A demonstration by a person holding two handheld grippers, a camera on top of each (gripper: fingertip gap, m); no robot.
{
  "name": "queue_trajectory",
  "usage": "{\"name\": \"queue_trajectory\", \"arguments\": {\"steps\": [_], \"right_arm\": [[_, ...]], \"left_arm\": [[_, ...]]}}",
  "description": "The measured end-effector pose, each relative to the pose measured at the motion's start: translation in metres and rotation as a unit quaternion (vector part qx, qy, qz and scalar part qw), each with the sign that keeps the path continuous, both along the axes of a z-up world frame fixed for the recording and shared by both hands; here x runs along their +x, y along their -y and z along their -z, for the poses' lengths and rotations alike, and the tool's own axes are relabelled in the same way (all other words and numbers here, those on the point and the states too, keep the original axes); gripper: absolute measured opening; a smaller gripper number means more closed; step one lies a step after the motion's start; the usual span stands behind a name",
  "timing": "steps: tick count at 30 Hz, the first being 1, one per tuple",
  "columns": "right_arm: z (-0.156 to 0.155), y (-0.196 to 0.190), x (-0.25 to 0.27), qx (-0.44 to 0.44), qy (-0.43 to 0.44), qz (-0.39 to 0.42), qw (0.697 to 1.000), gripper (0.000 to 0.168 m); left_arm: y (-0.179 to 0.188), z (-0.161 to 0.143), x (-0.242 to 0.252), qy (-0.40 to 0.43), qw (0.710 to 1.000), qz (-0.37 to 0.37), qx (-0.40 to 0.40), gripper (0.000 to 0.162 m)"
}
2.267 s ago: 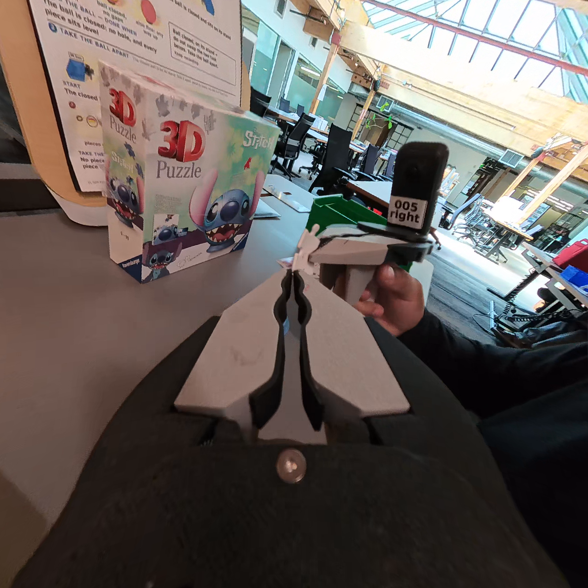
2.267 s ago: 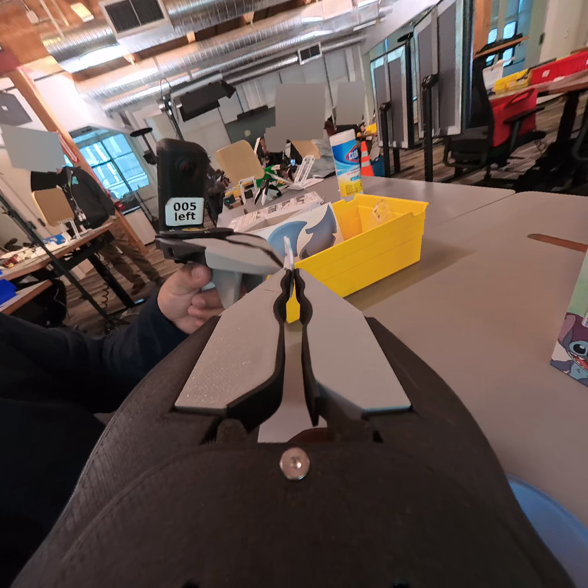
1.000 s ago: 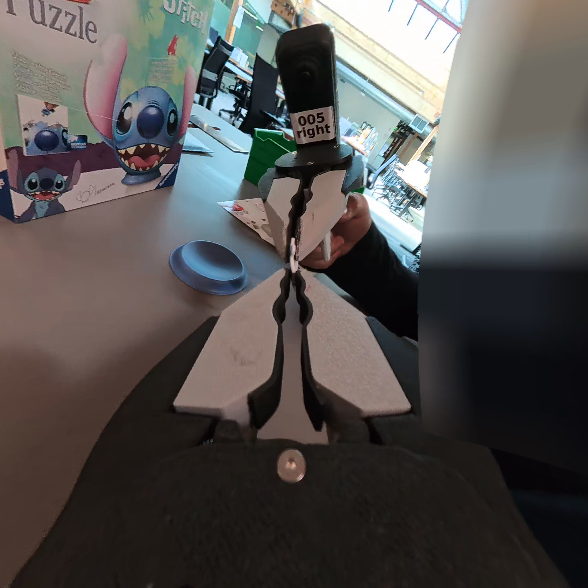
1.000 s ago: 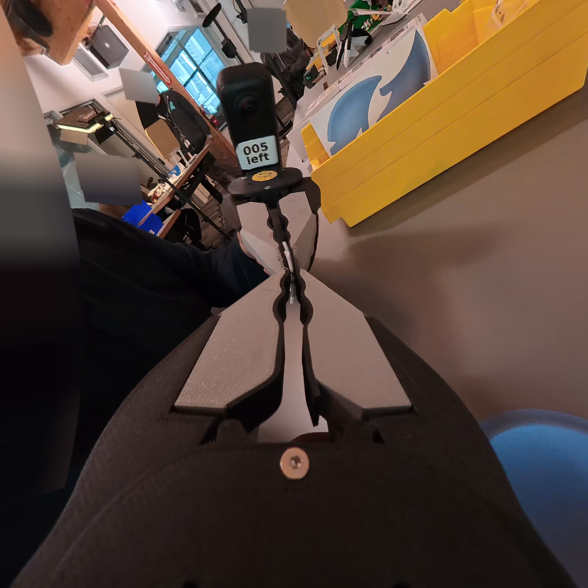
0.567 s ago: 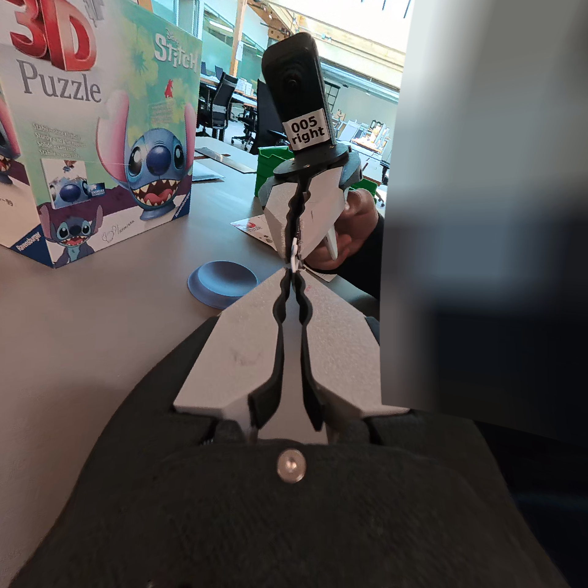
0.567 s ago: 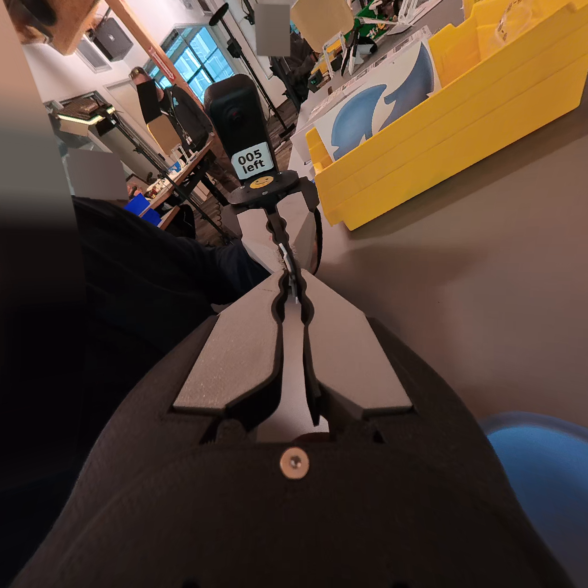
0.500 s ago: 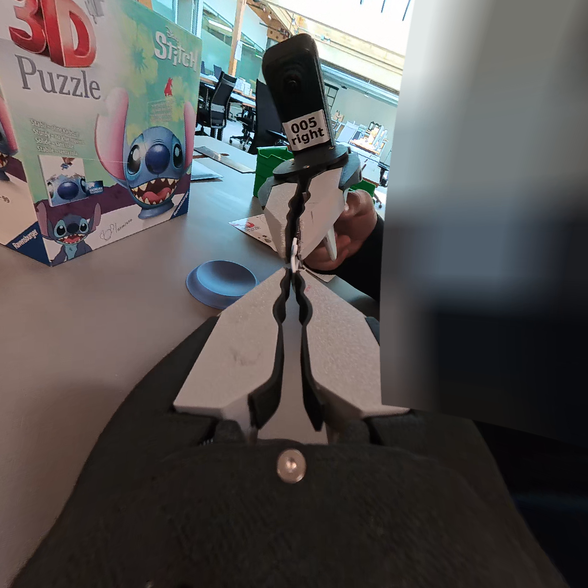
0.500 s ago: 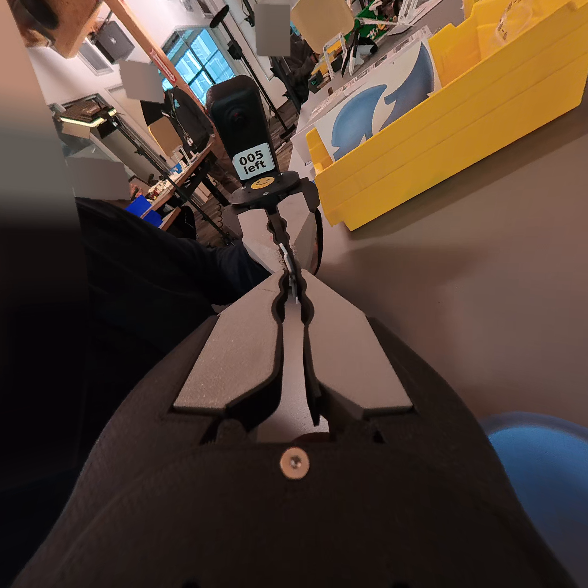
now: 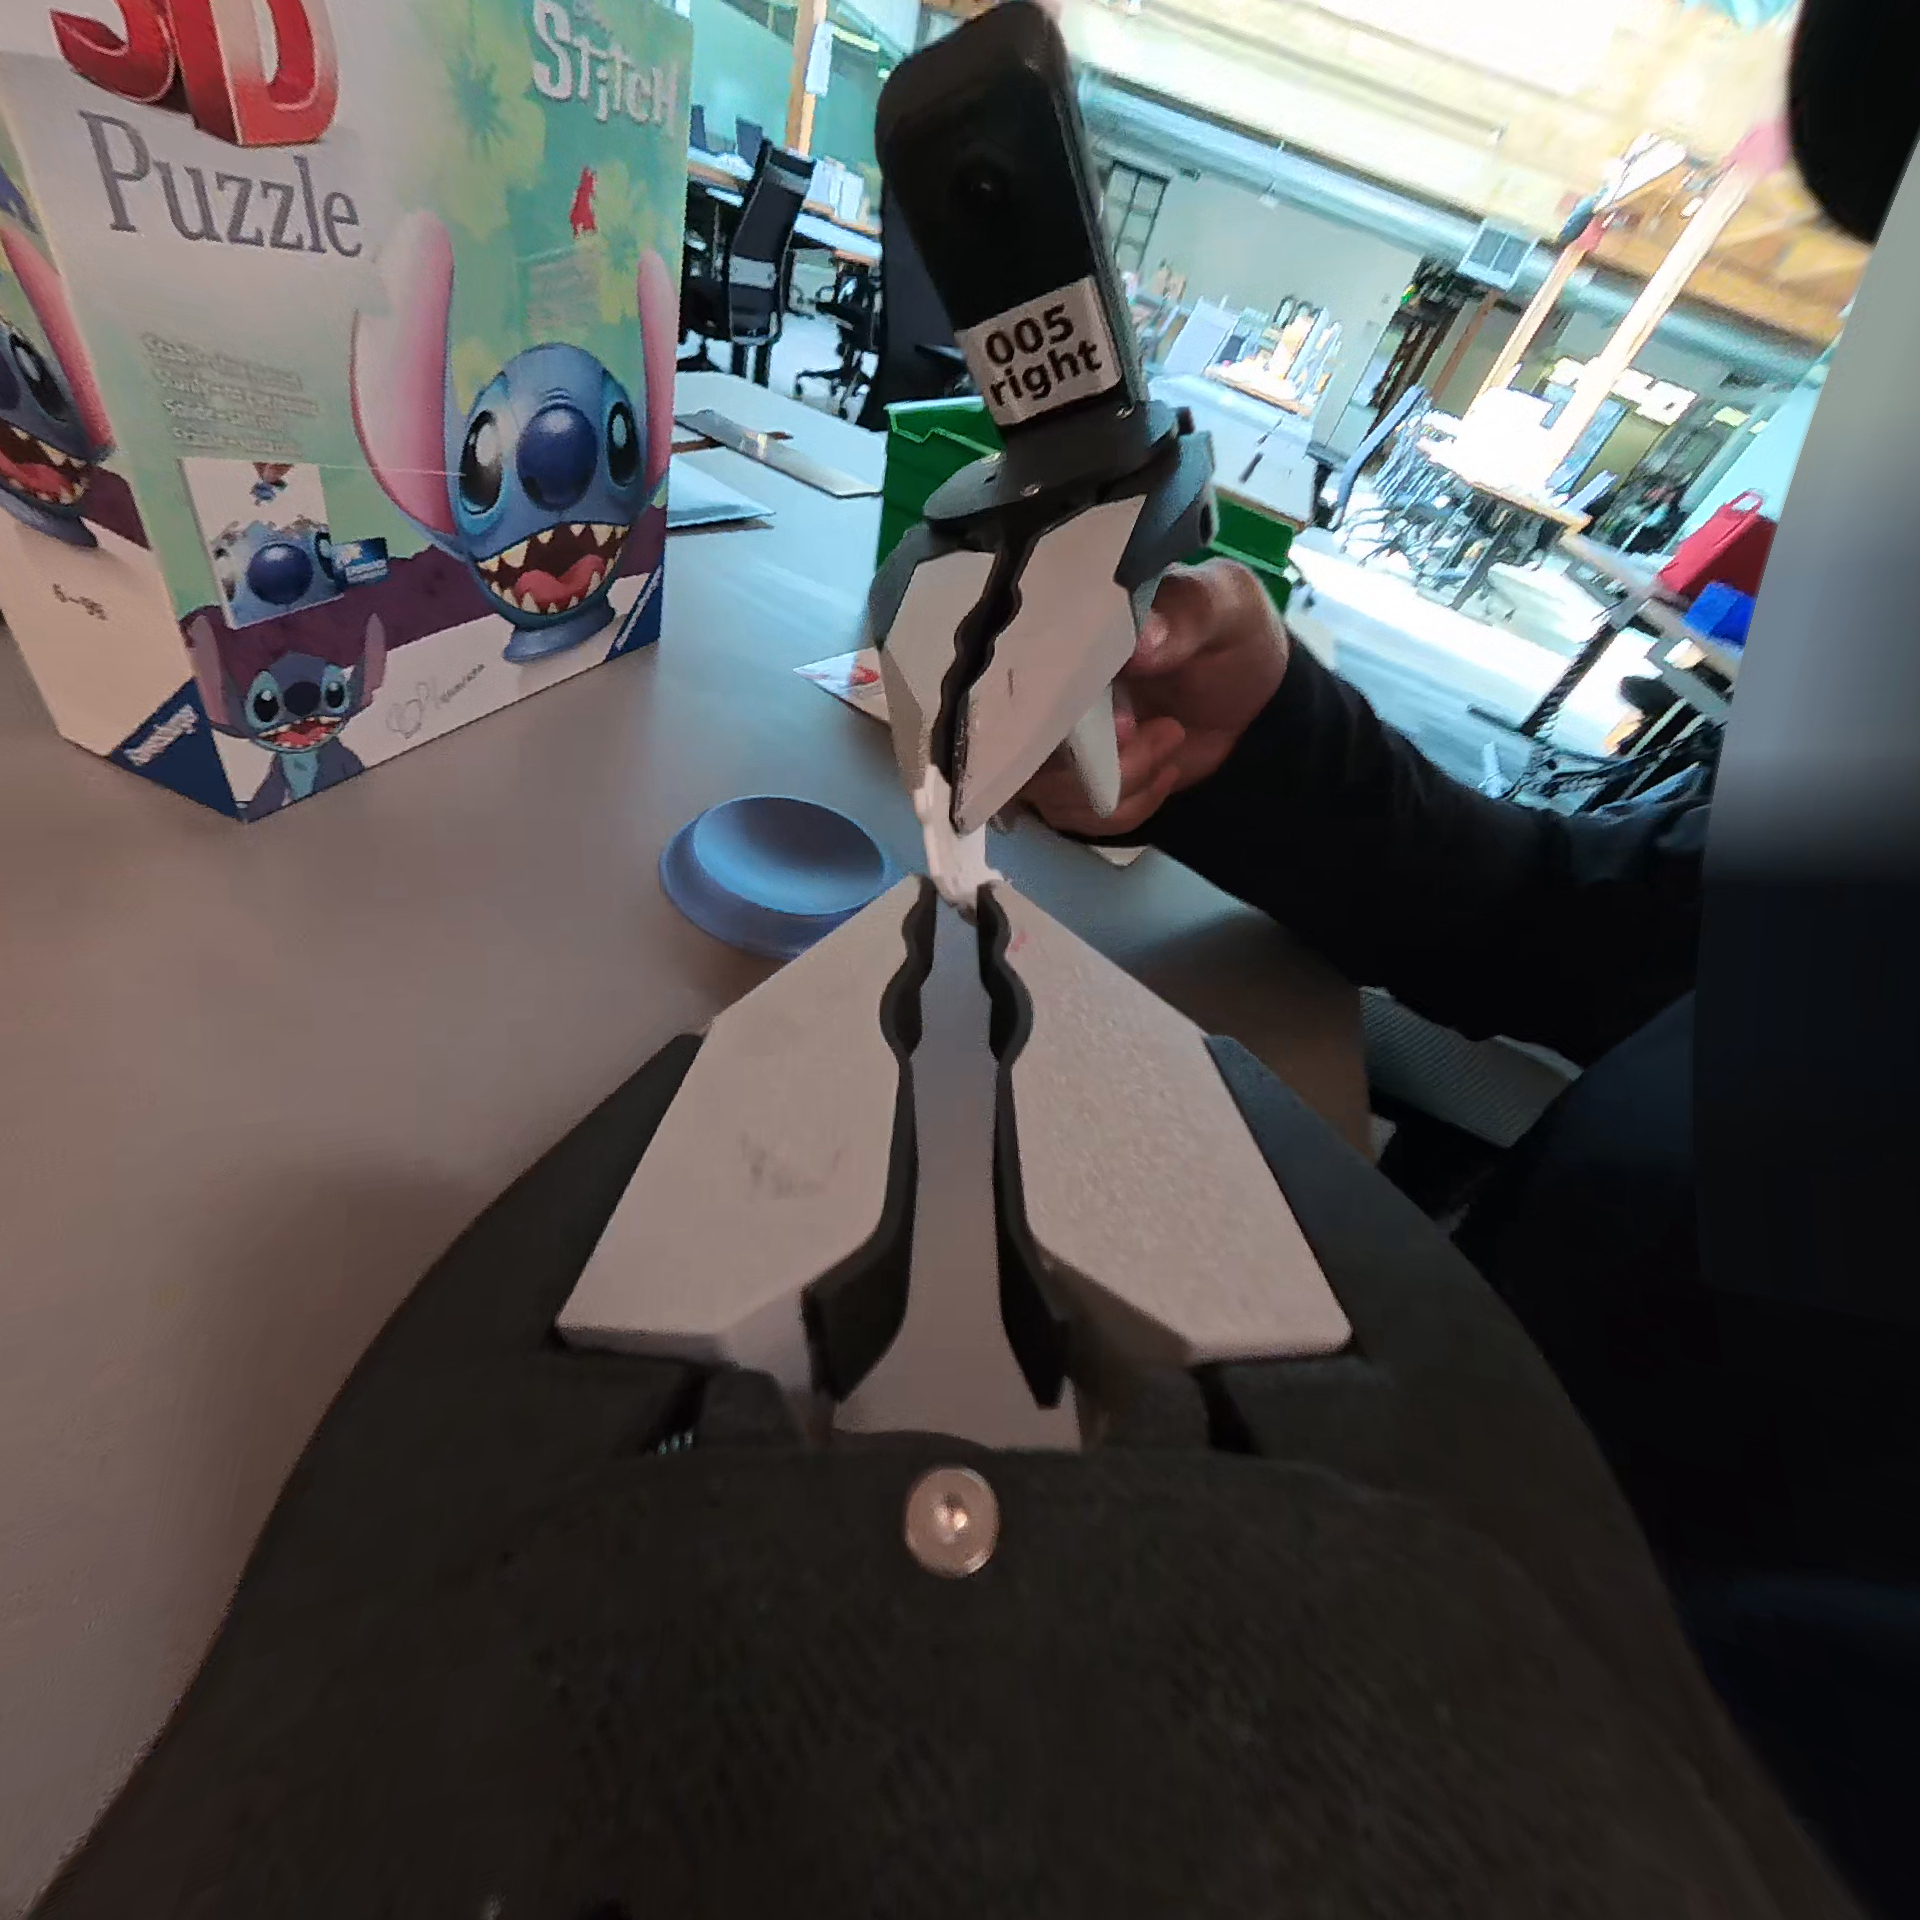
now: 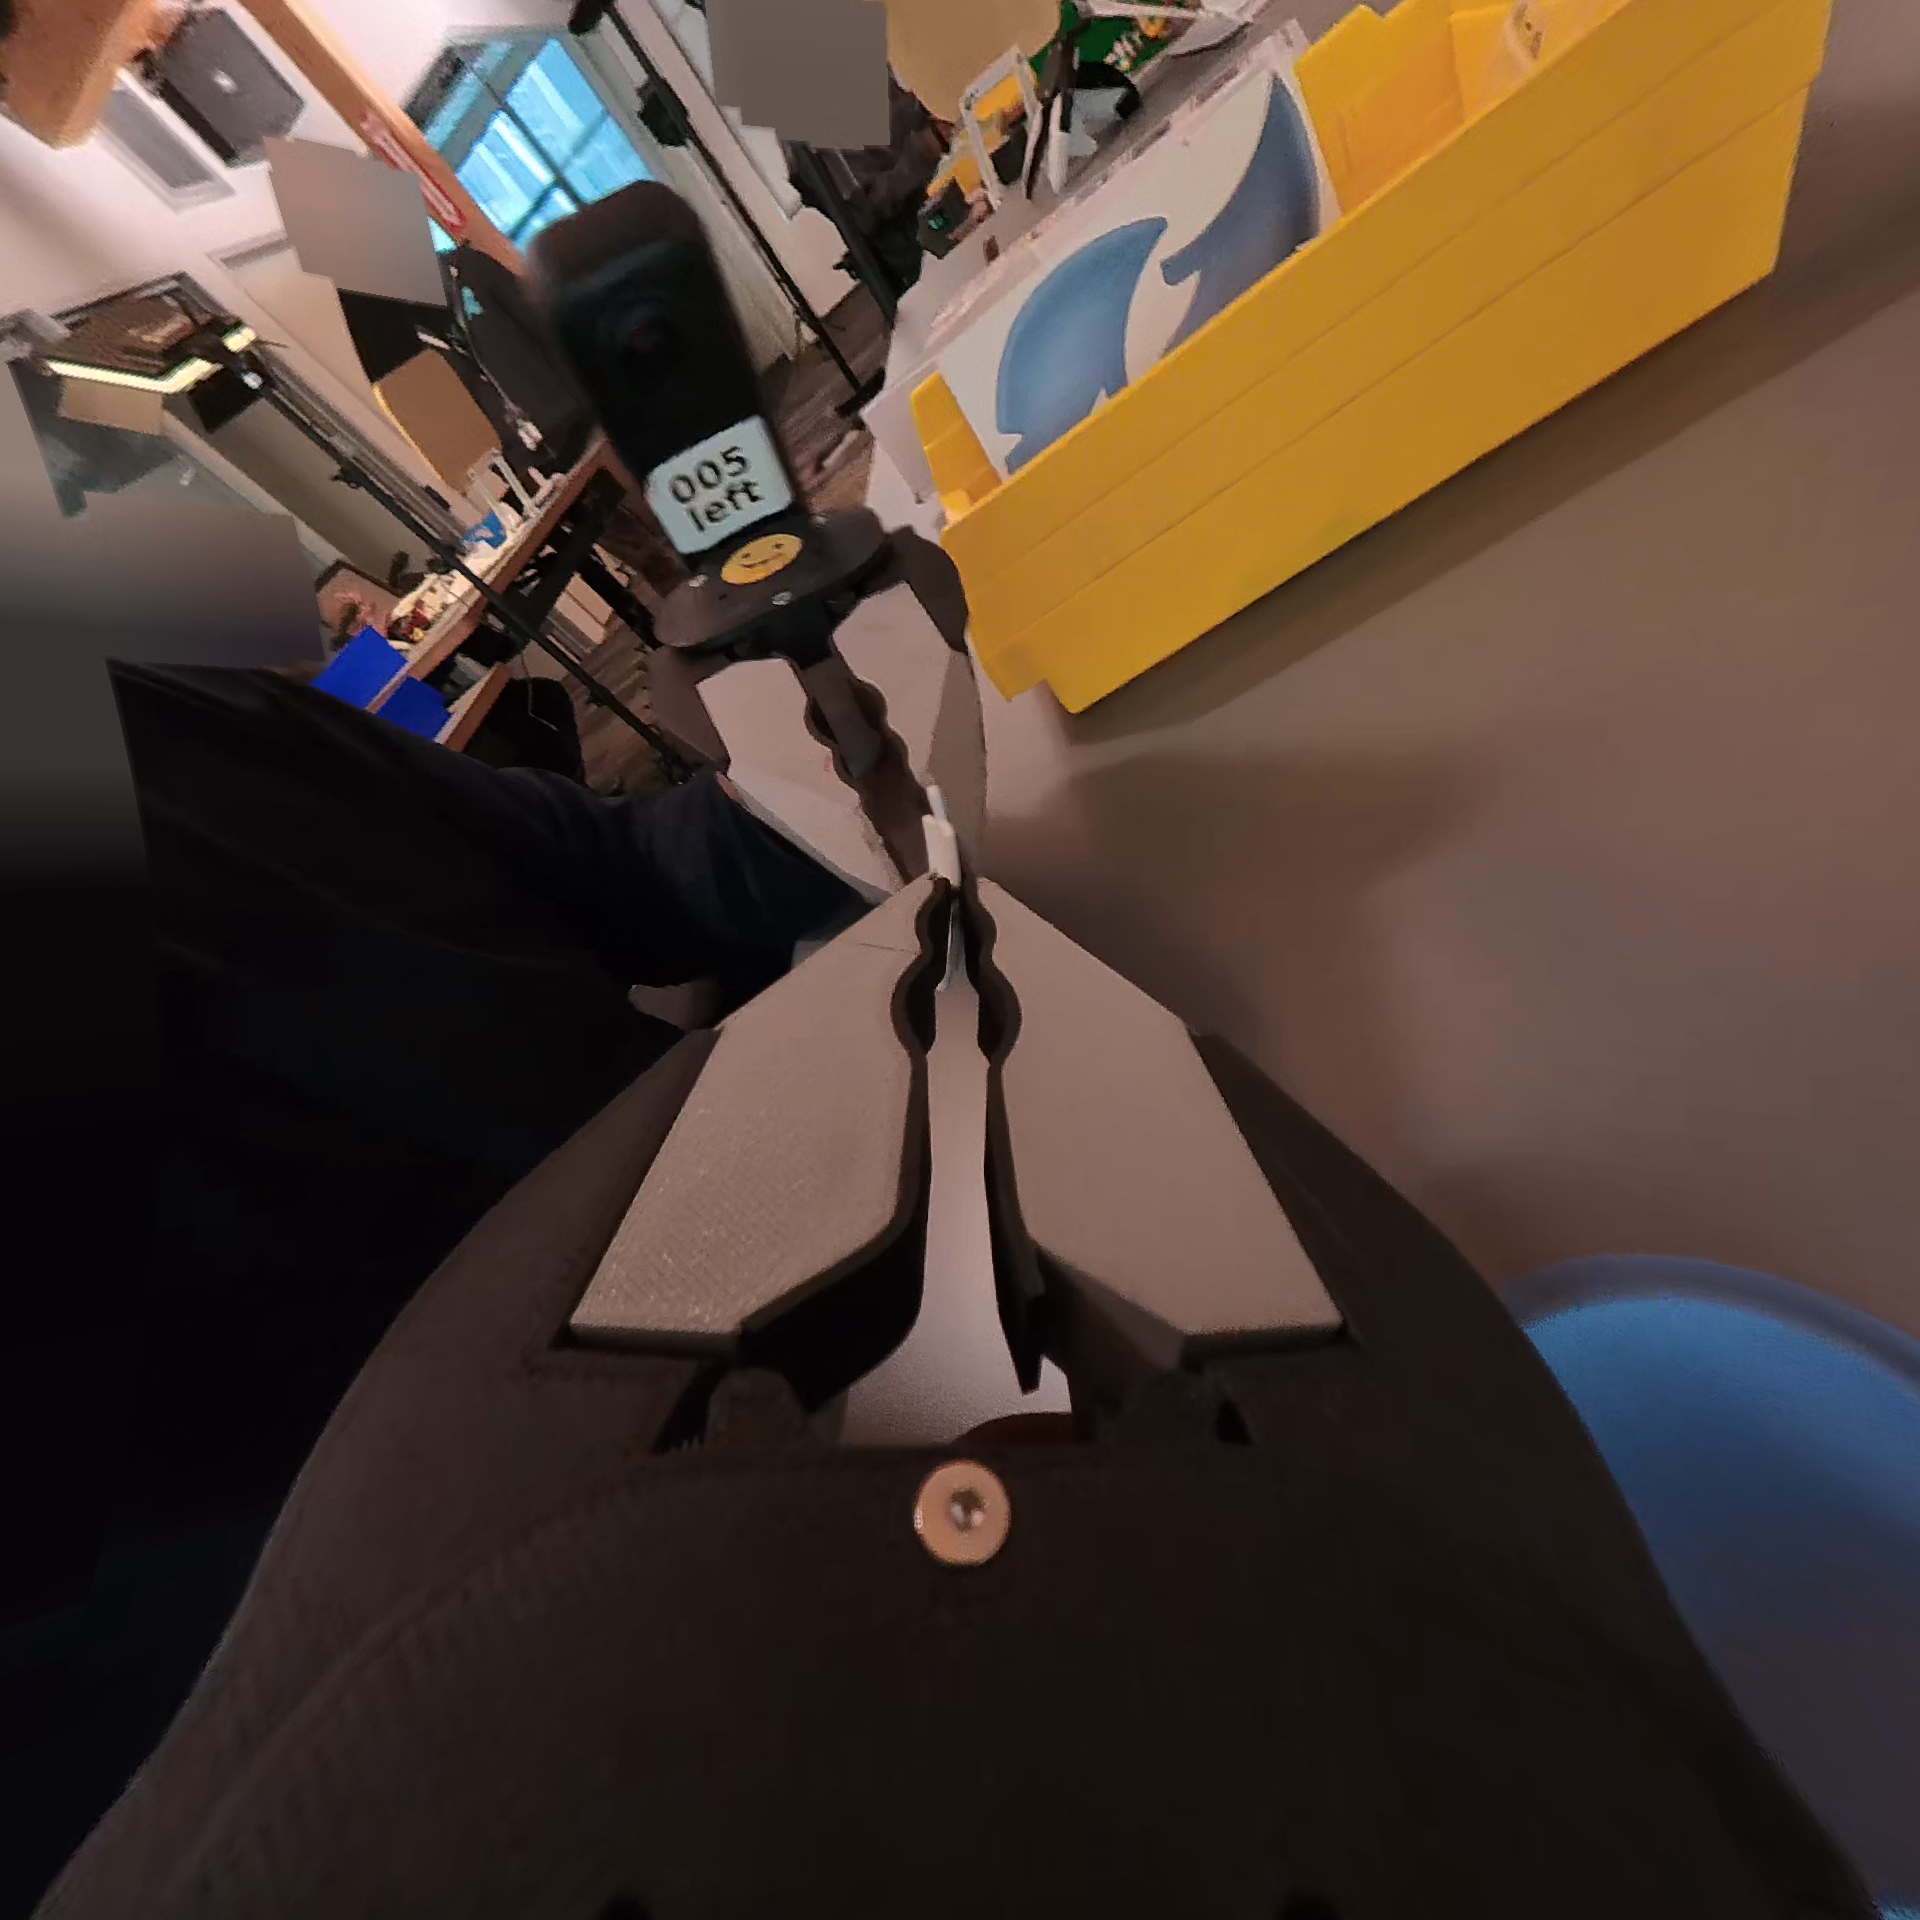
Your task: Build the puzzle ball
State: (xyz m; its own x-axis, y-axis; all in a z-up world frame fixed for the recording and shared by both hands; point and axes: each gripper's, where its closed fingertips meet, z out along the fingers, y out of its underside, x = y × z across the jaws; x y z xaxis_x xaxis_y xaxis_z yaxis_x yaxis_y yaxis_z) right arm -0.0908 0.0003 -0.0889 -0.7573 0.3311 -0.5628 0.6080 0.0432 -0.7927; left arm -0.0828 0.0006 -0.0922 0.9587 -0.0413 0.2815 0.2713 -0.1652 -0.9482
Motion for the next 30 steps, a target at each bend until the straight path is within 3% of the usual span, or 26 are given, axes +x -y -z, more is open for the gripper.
{"name": "queue_trajectory", "arguments": {"steps": [6,16,30], "right_arm": [[0.042,-0.017,-0.012,0.108,0.029,0.047,0.993,0.000],[0.097,-0.026,-0.004,0.244,0.073,0.025,0.967,0.000],[0.103,-0.017,-0.010,0.288,0.021,0.028,0.957,0.007]], "left_arm": [[0.009,0.012,-0.018,-0.091,0.993,-0.053,-0.045,0.009],[0.008,0.042,-0.034,-0.093,0.985,-0.091,-0.116,0.008],[0.004,0.064,-0.033,-0.089,0.978,-0.089,-0.168,0.009]]}}
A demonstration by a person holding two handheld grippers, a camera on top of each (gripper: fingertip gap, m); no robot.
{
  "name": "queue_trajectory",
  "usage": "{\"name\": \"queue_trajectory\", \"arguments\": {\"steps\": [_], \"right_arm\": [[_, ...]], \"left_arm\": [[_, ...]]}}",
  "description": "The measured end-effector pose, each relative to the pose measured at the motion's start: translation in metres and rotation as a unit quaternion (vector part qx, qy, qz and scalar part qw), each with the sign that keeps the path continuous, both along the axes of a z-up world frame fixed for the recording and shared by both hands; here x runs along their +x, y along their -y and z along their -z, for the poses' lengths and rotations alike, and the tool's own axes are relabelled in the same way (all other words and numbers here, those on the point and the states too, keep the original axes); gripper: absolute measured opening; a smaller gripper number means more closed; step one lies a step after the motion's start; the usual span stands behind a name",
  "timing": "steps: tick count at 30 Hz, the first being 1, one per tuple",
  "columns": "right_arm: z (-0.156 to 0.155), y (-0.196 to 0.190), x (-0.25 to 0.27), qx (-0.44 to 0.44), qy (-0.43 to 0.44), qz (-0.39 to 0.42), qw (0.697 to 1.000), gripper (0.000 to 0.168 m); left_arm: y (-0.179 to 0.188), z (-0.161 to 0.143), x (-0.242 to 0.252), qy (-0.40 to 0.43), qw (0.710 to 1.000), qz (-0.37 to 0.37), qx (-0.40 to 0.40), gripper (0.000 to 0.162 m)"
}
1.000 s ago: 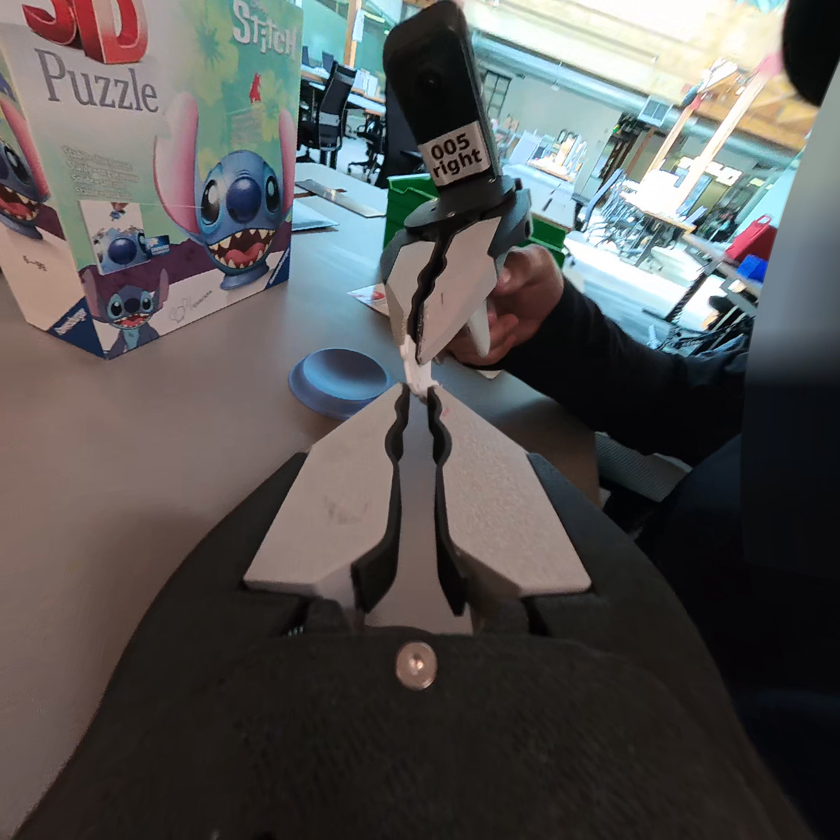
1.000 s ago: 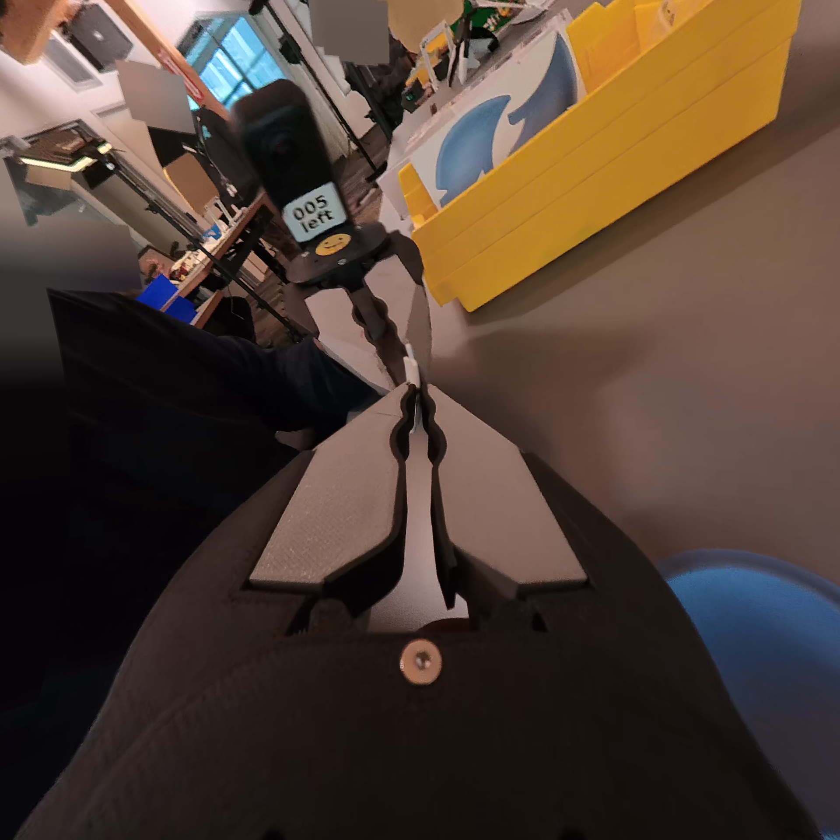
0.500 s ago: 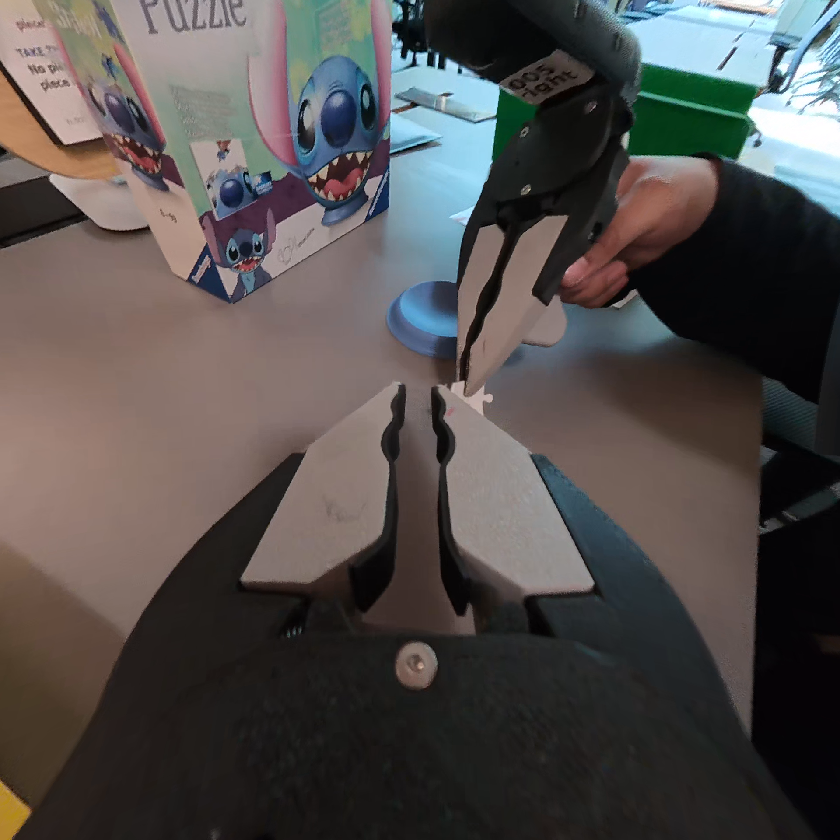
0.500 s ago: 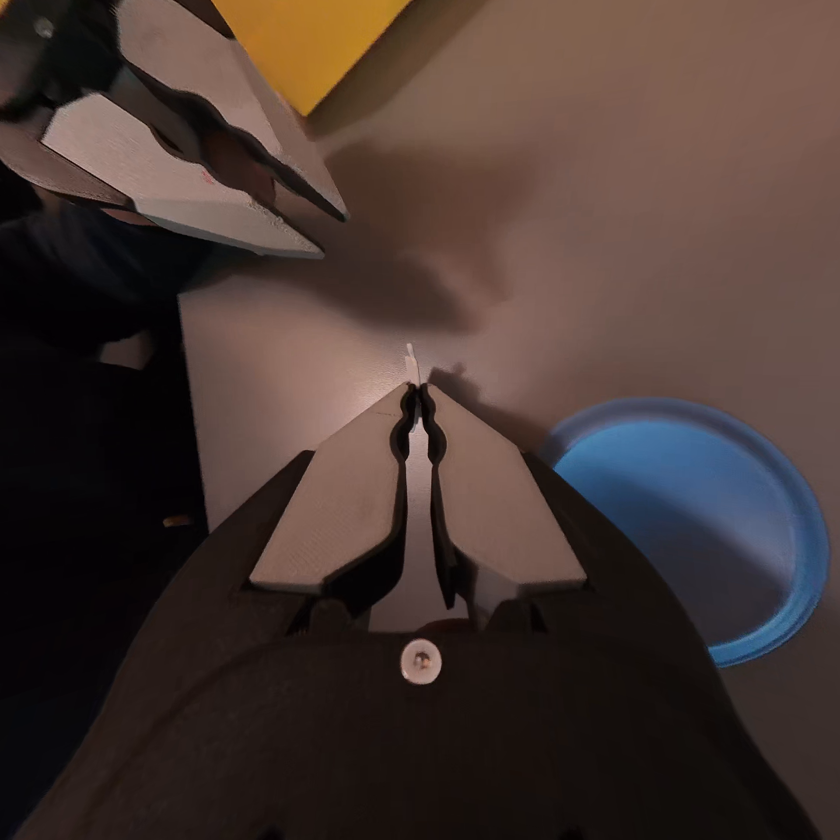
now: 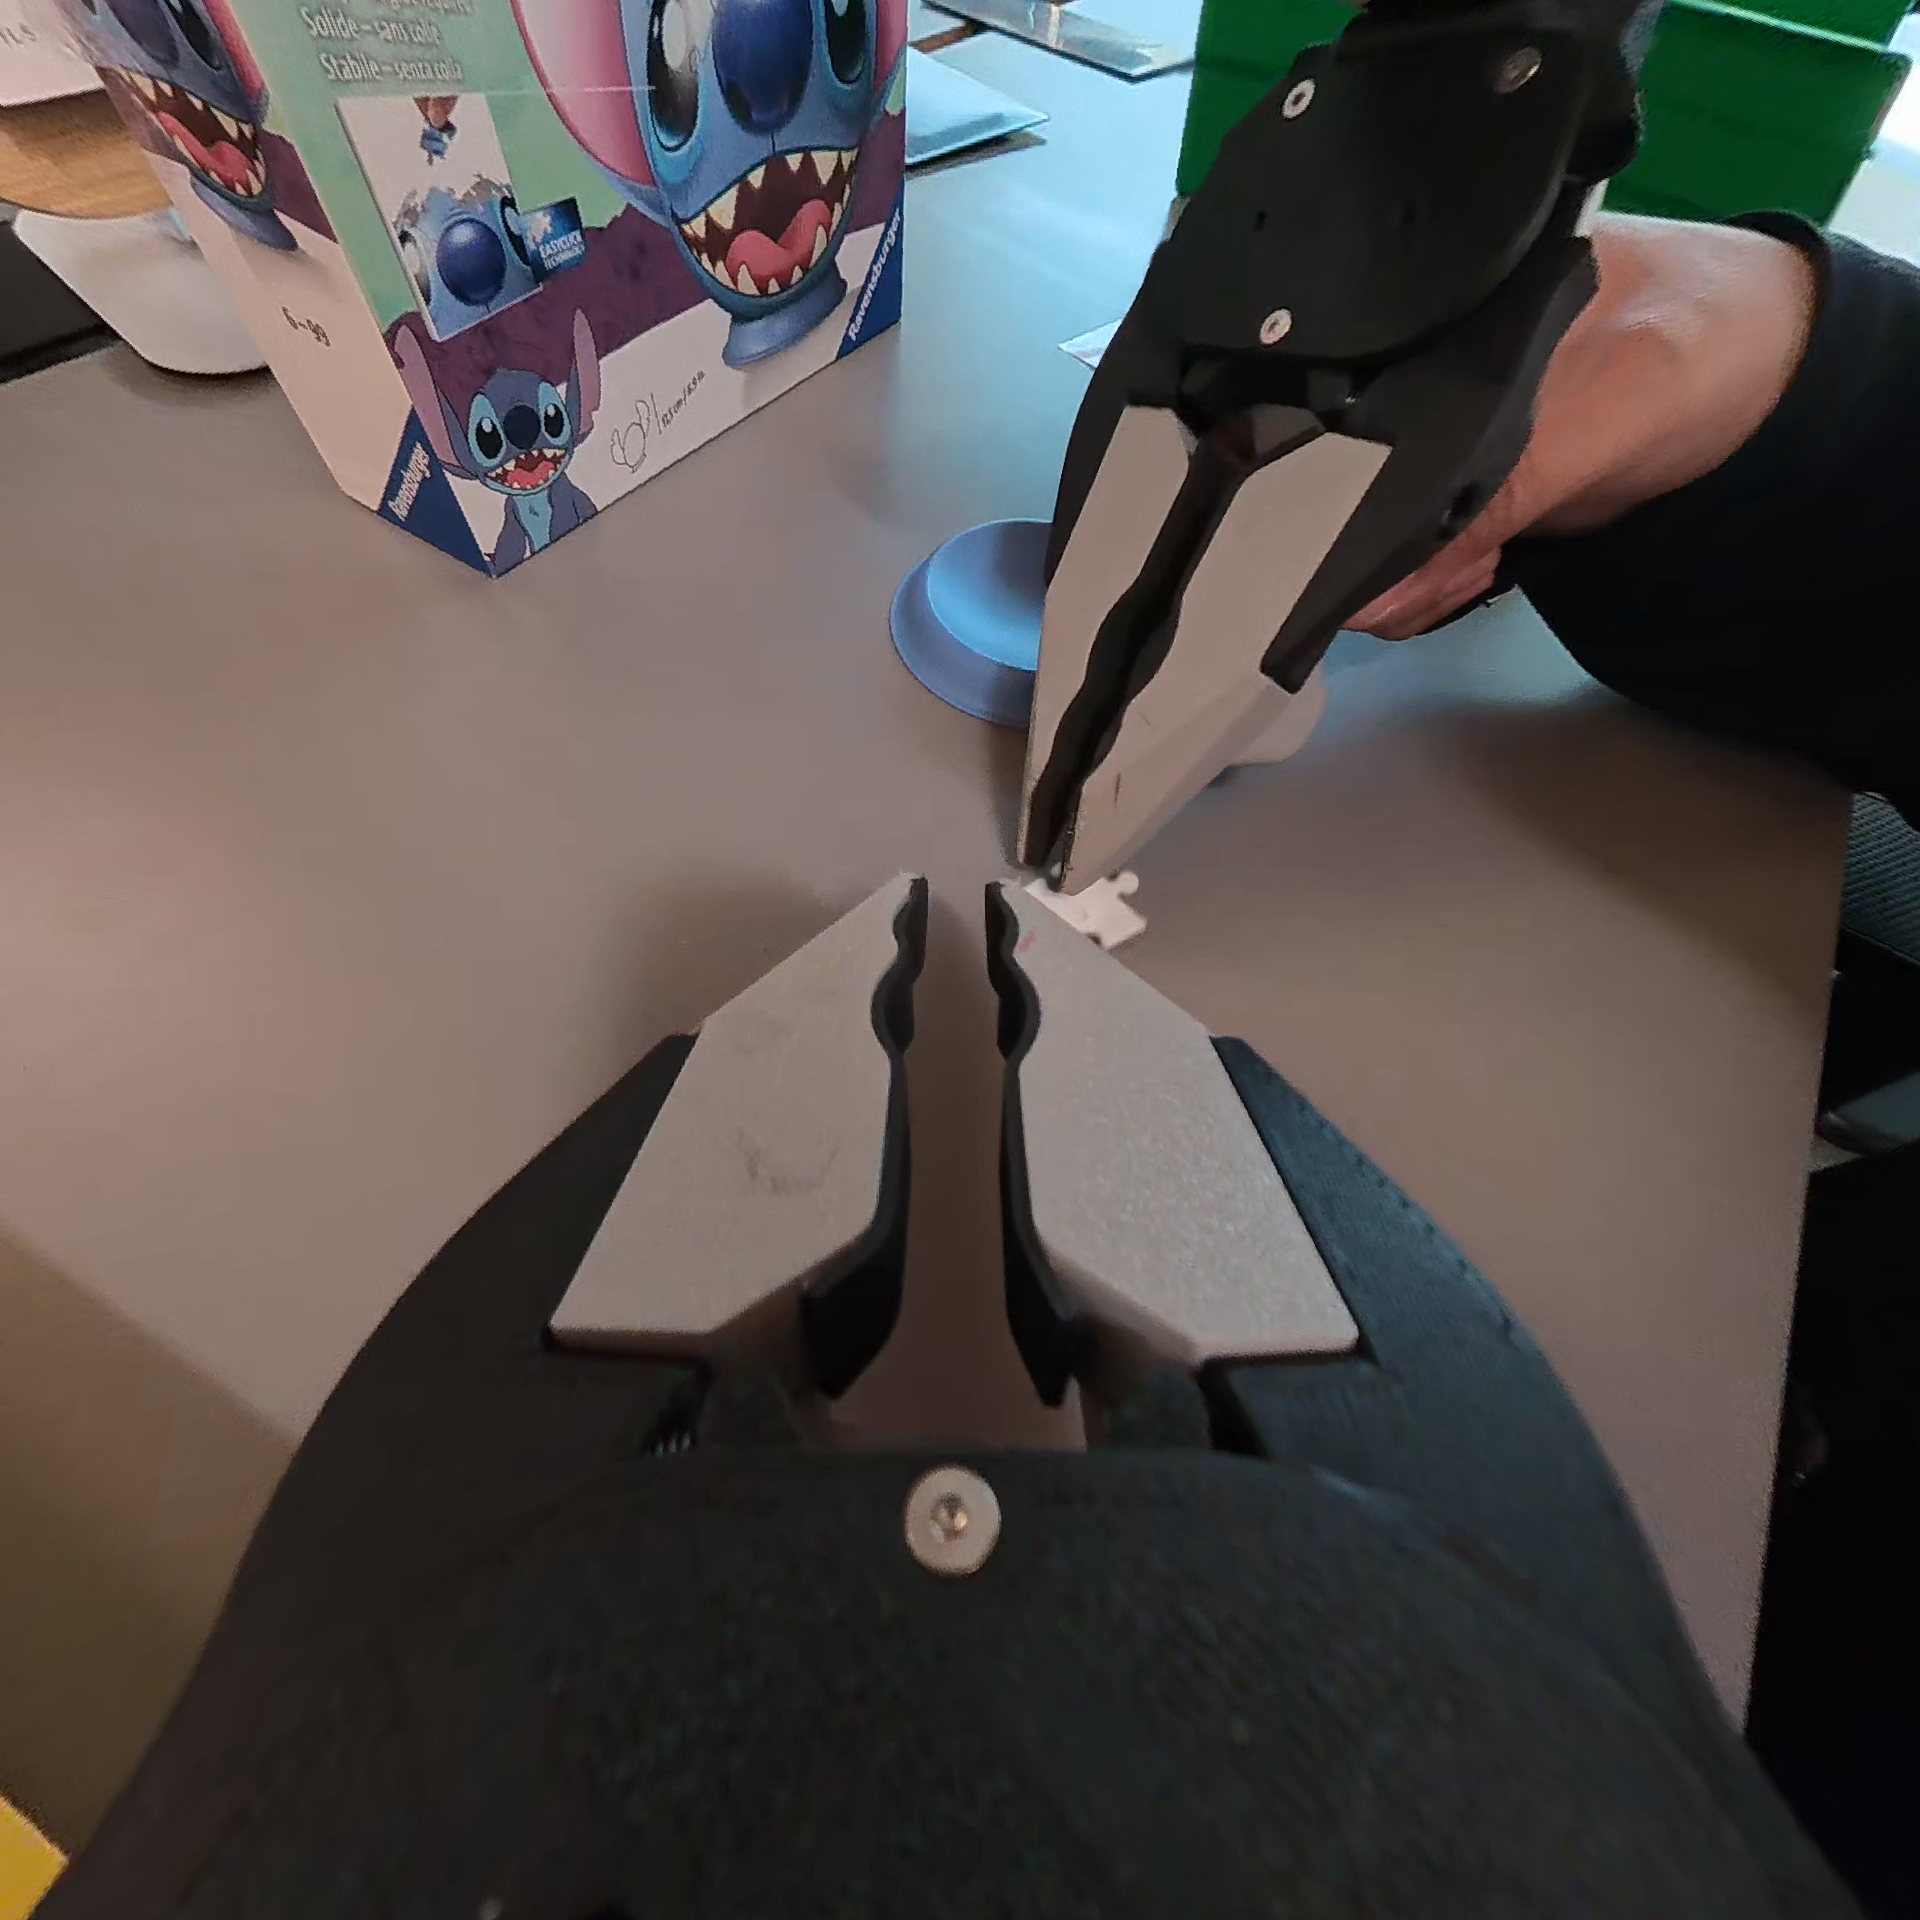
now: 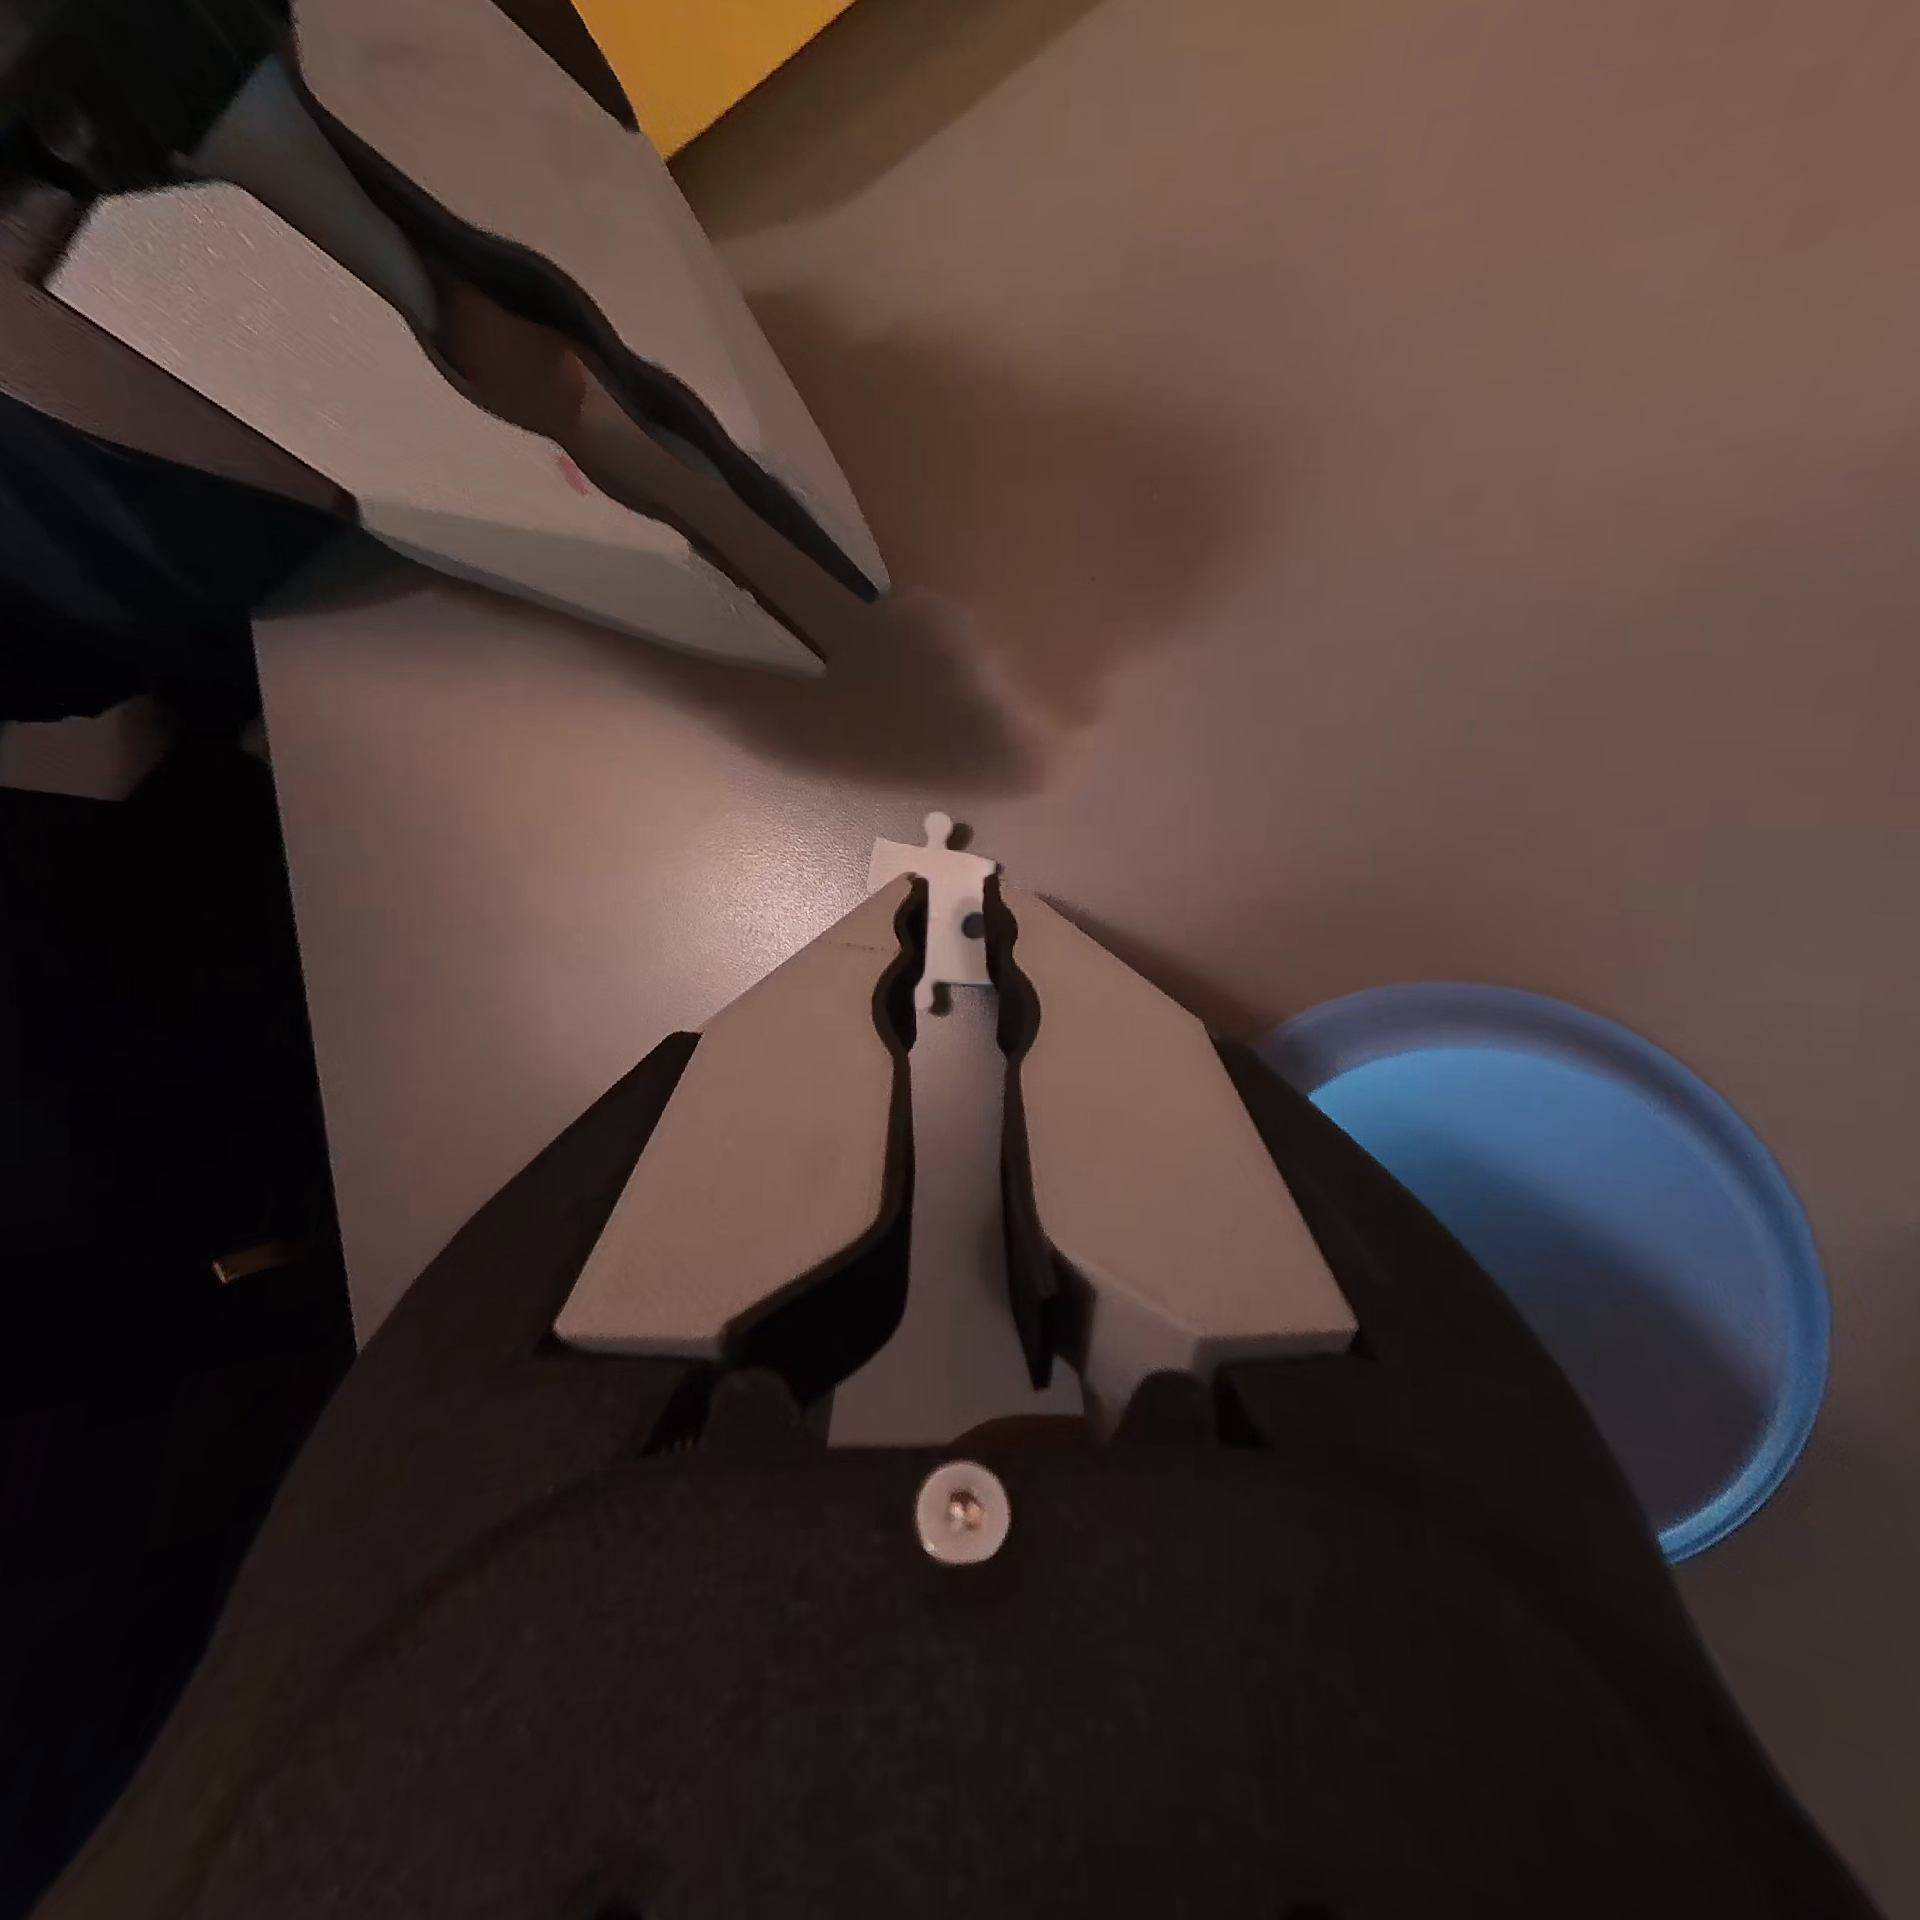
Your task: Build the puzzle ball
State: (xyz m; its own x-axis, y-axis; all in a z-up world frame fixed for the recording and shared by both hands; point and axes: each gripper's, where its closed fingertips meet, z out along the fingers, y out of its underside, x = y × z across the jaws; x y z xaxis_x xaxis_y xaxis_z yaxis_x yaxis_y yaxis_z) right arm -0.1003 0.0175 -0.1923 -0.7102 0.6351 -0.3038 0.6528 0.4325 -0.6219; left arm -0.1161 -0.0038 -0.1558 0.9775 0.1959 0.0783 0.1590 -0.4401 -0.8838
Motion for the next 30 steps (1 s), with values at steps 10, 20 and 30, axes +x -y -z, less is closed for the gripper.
{"name": "queue_trajectory", "arguments": {"steps": [10,20,30], "right_arm": [[-0.032,-0.005,-0.018,-0.069,-0.047,0.058,0.995,0.018],[-0.058,-0.037,-0.042,-0.101,-0.108,0.153,0.977,0.030],[-0.041,-0.027,-0.040,-0.072,-0.102,0.136,0.983,0.030]], "left_arm": [[-0.003,0.005,0.003,-0.010,1.000,0.000,-0.013,0.010],[0.001,0.009,-0.007,0.013,0.999,-0.027,-0.020,0.009],[0.001,0.011,-0.004,-0.002,0.999,-0.022,-0.030,0.010]]}}
